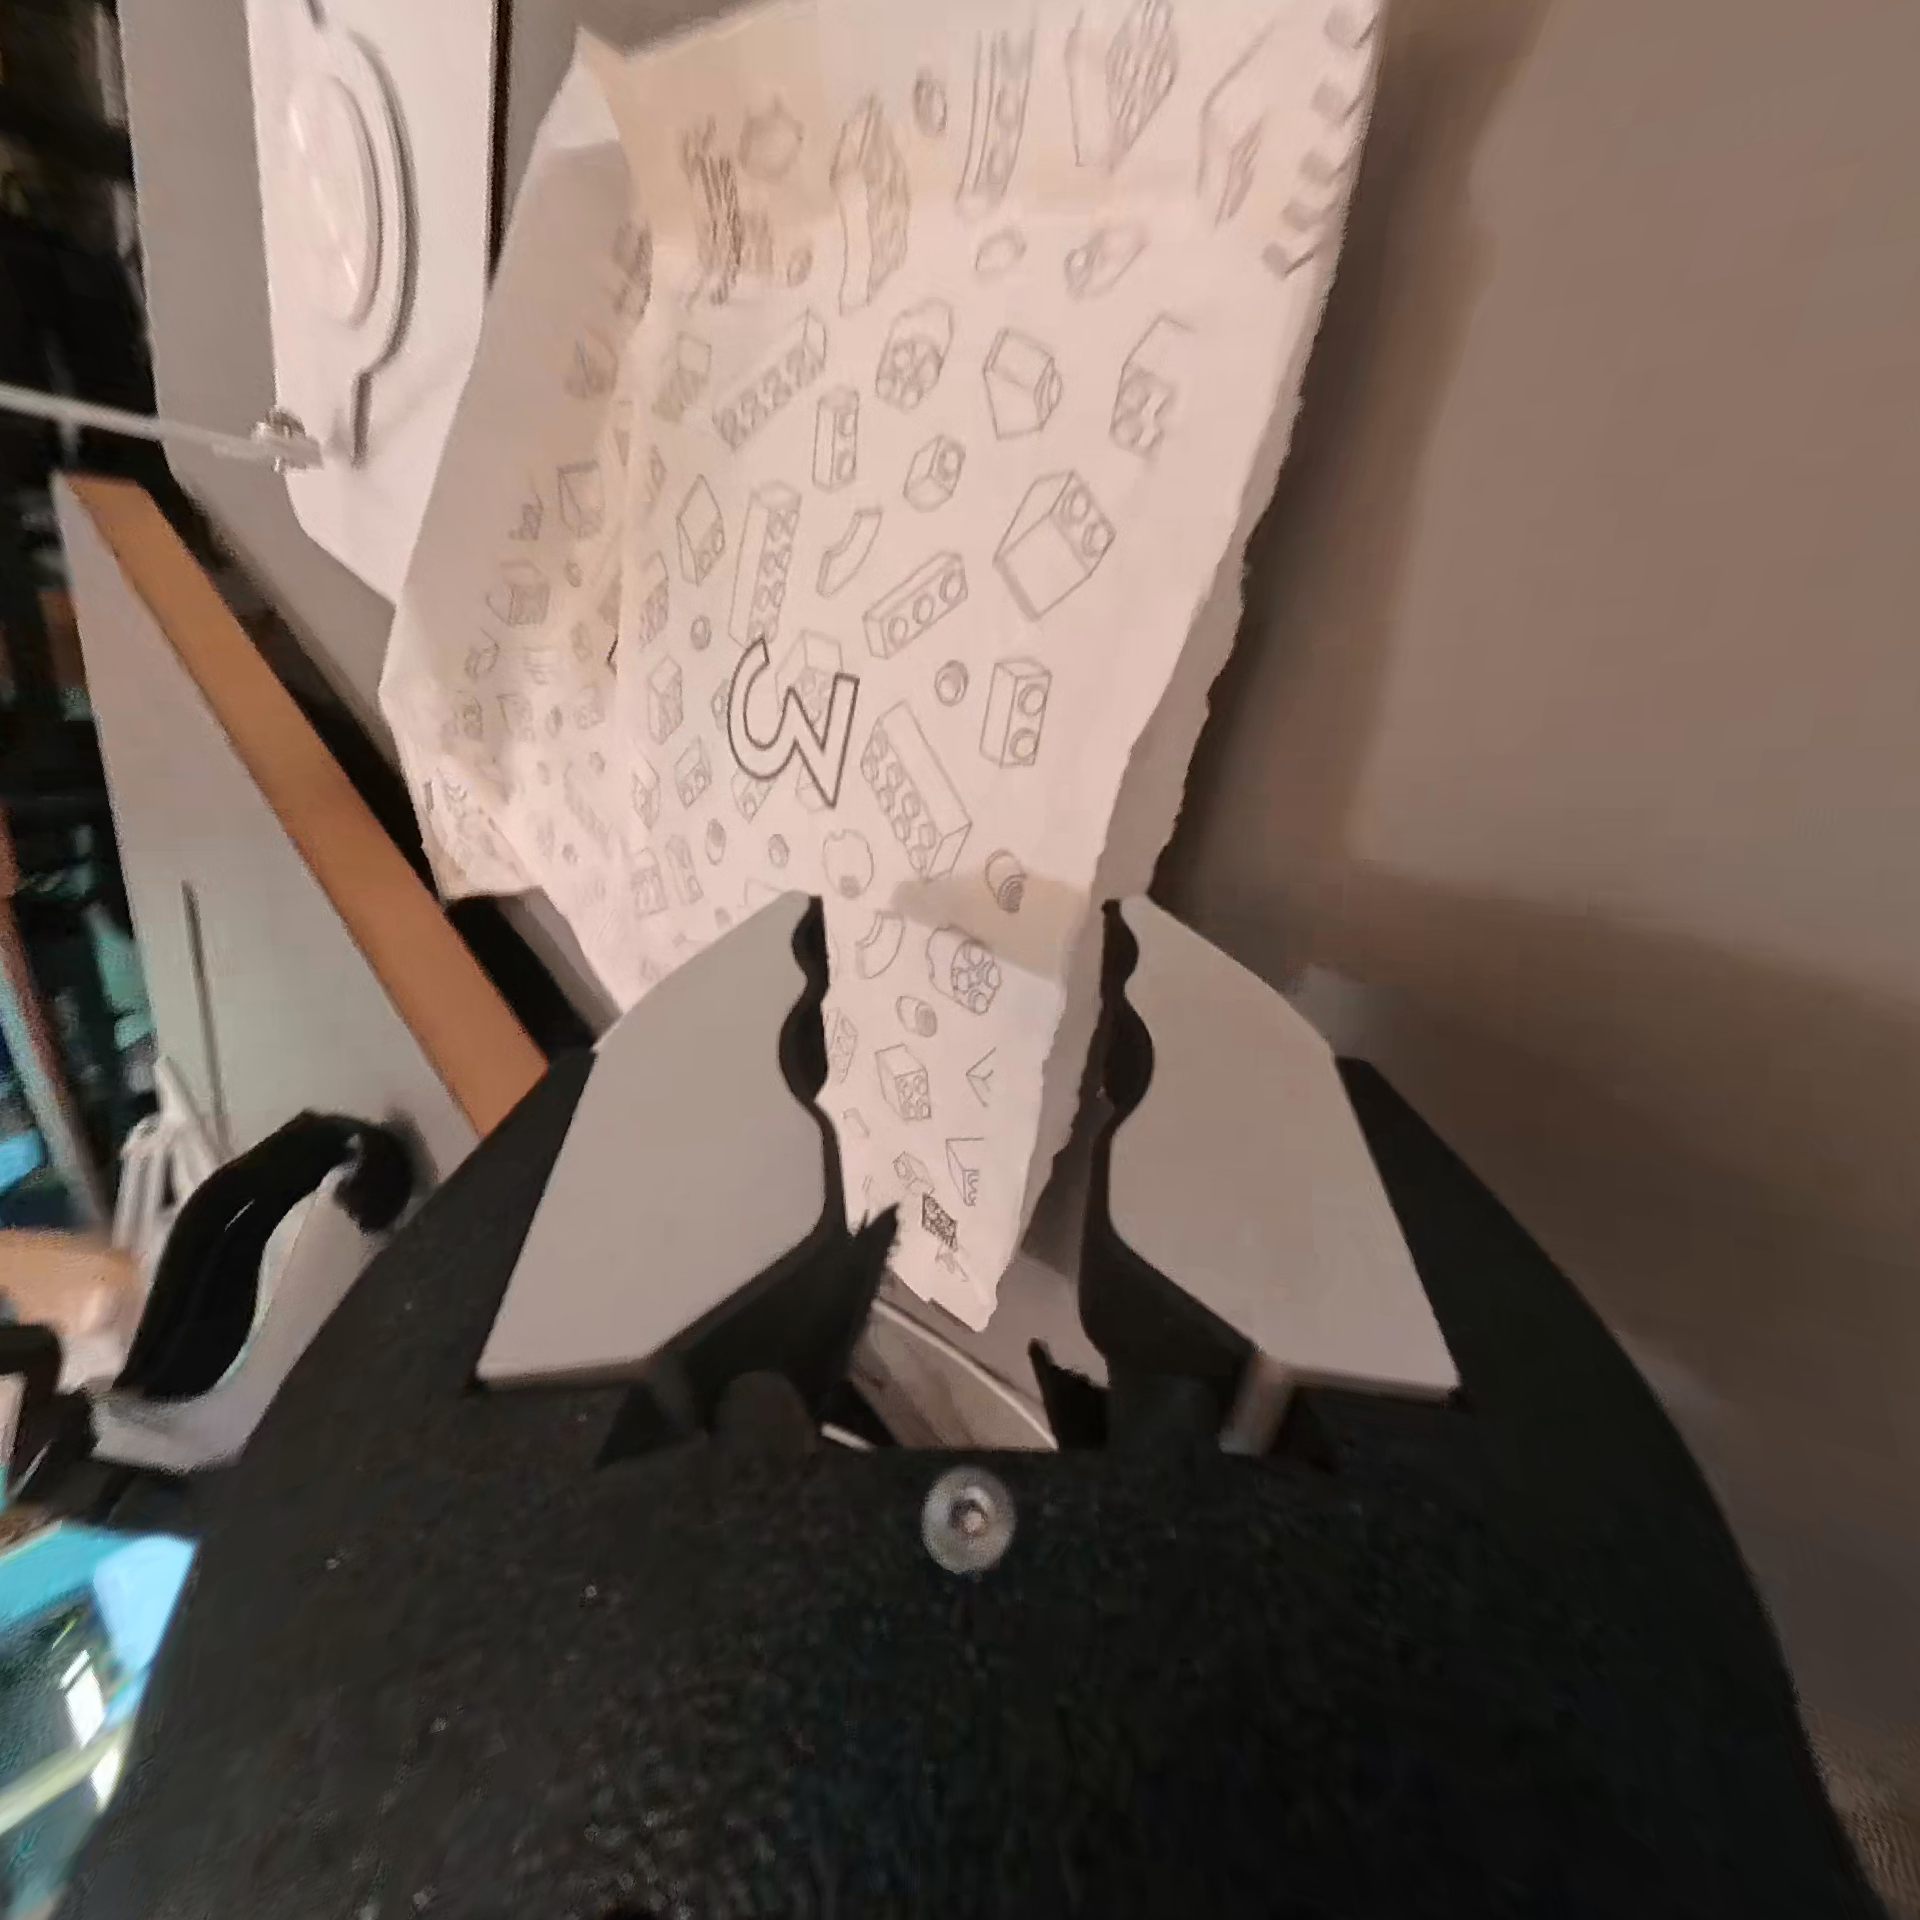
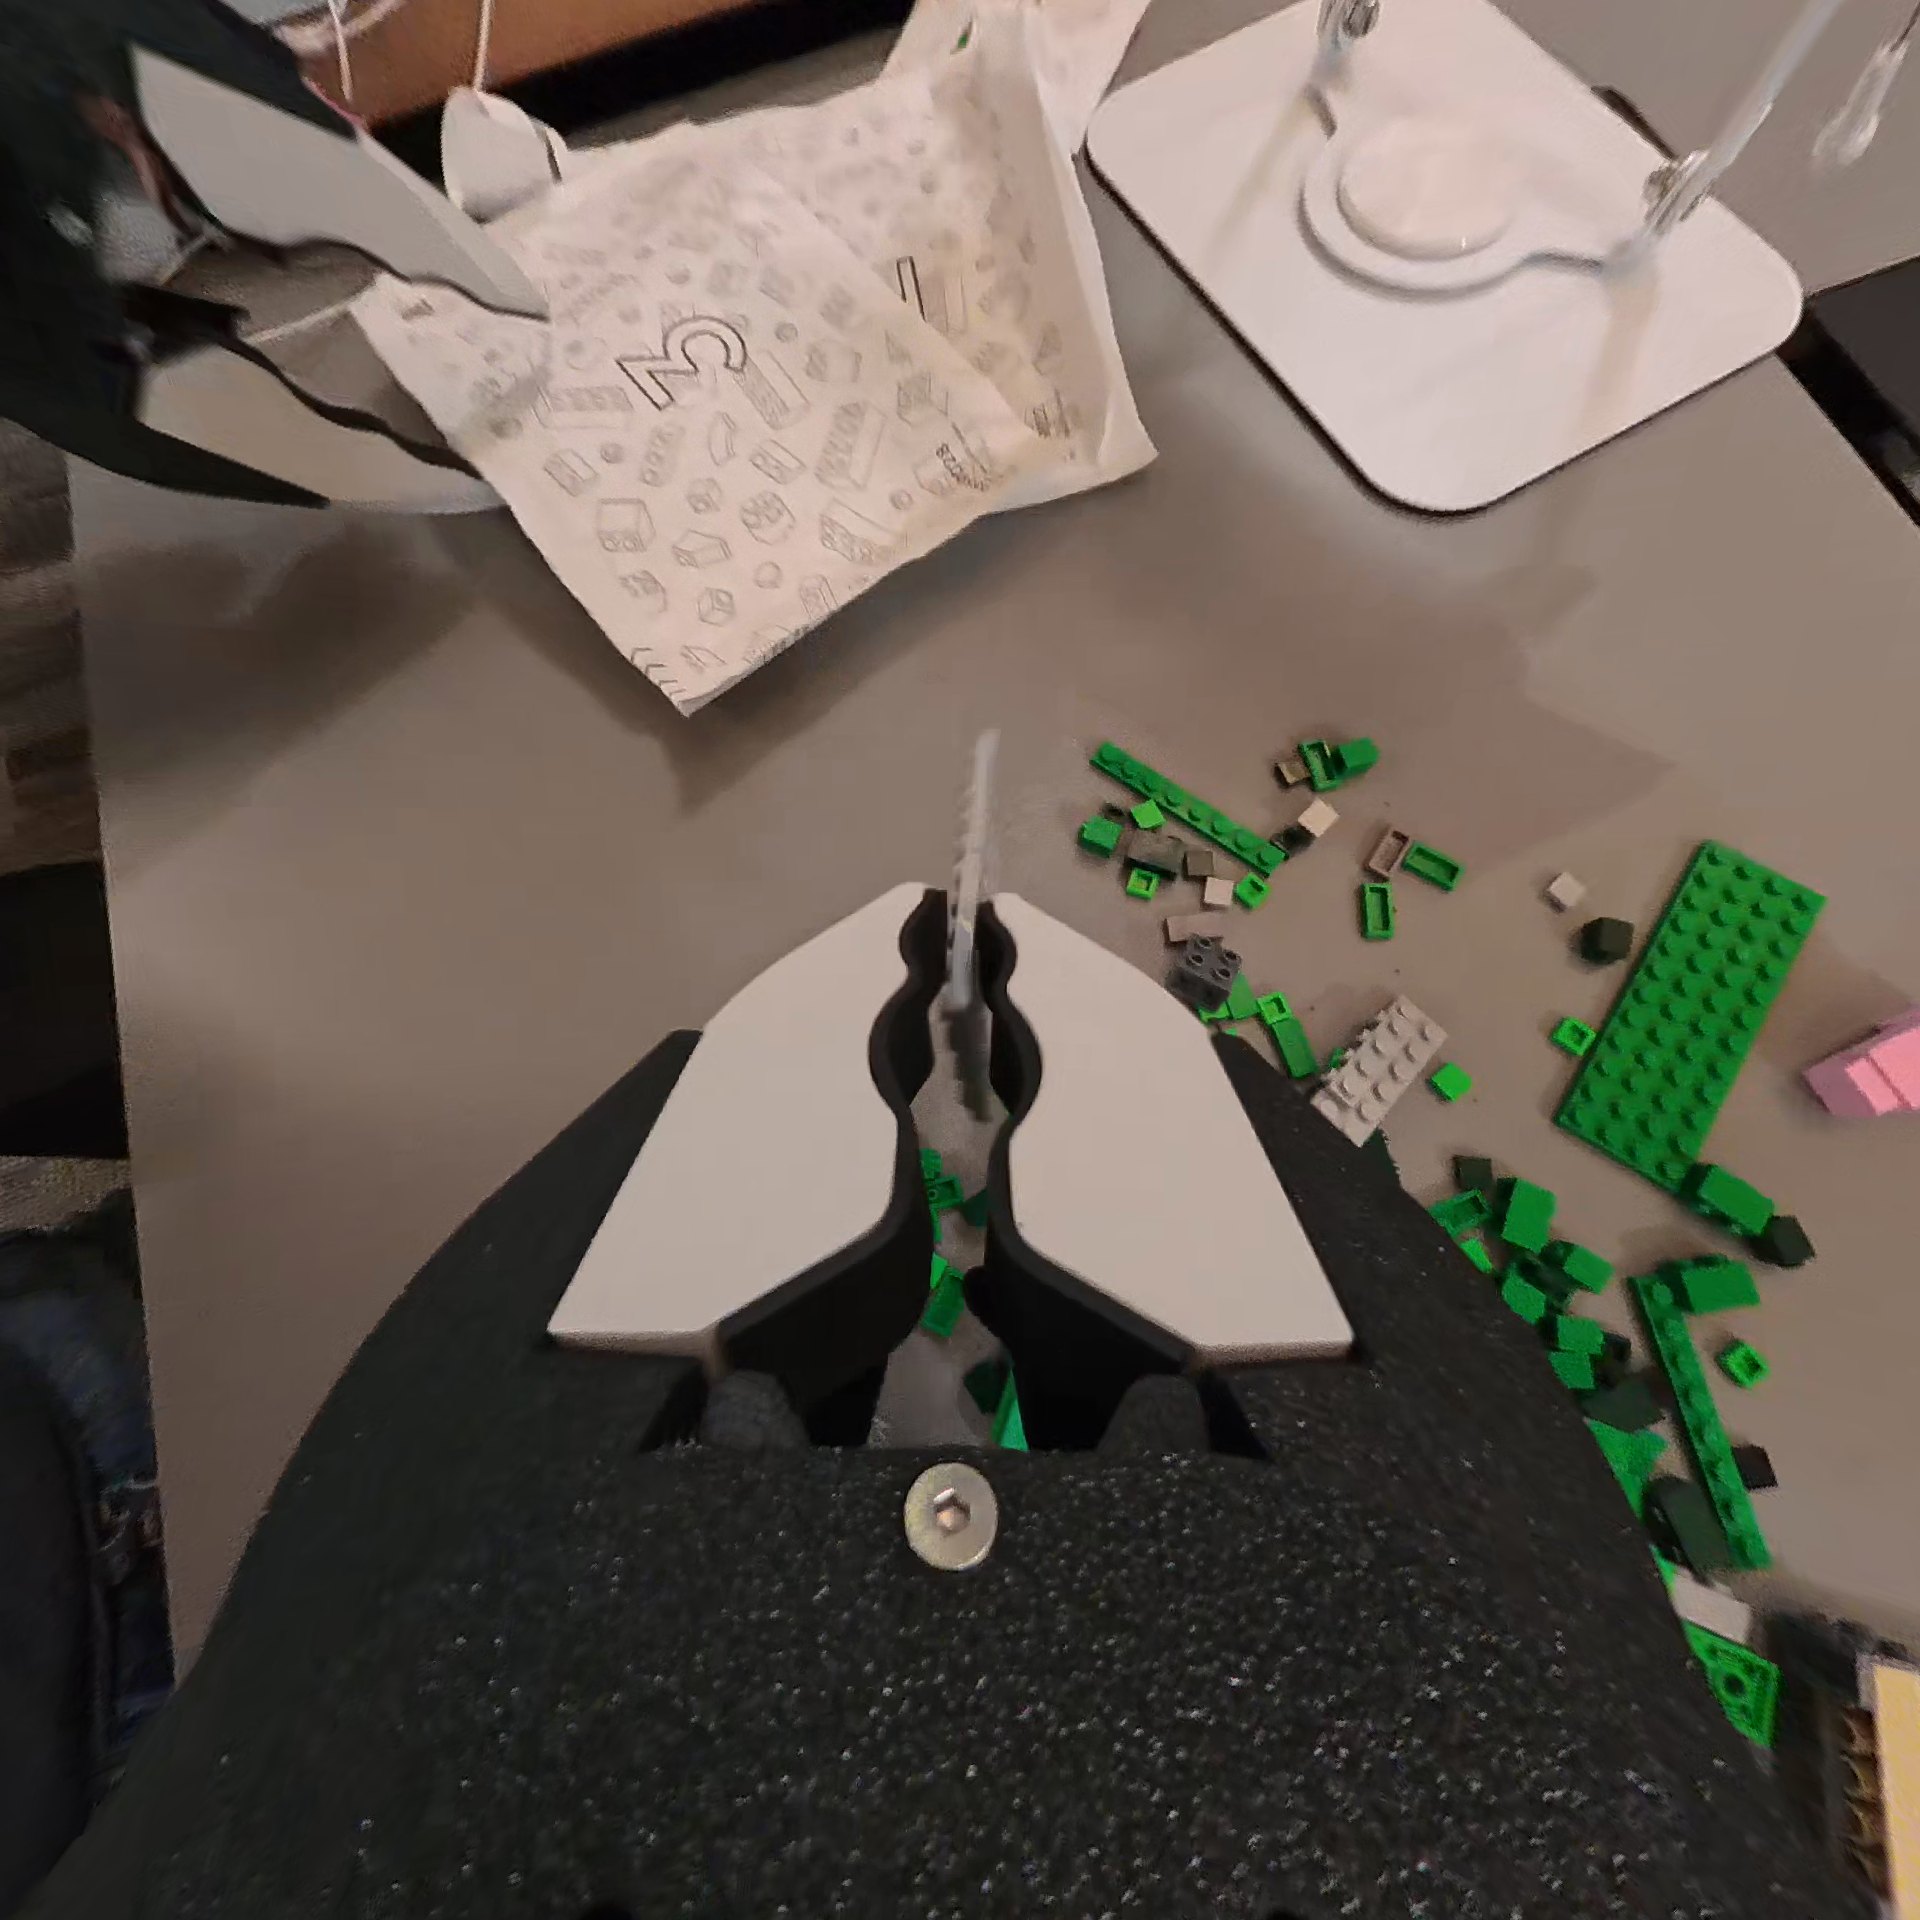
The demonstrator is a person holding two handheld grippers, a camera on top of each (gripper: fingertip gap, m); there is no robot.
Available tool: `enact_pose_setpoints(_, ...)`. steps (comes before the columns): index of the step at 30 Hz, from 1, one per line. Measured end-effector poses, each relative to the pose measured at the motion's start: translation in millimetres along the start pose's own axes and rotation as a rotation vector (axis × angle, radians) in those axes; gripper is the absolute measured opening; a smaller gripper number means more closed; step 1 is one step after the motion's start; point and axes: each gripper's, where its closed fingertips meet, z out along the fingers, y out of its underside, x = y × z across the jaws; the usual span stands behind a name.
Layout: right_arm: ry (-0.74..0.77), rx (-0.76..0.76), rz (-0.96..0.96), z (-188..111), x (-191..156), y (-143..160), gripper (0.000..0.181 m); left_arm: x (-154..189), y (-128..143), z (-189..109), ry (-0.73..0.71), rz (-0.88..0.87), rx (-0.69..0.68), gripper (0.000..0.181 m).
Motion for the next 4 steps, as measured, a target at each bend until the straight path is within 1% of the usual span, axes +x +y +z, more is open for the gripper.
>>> enact_pose_setpoints(1,0.002,0.008,-0.002,-1.6,-1.8,-0.8,0.005,0.0,4.2,4.5,-0.024,0.008,-0.044,0.049)
enact_pose_setpoints(3,0.021,0.011,-0.019,-2.2,-1.4,1.6,0.004,-0.9,7.8,10.3,-0.076,0.021,-0.095,0.038)
enact_pose_setpoints(4,0.036,0.000,-0.027,-0.8,1.4,5.5,0.005,-0.7,7.9,11.2,-0.091,0.009,-0.103,0.023)
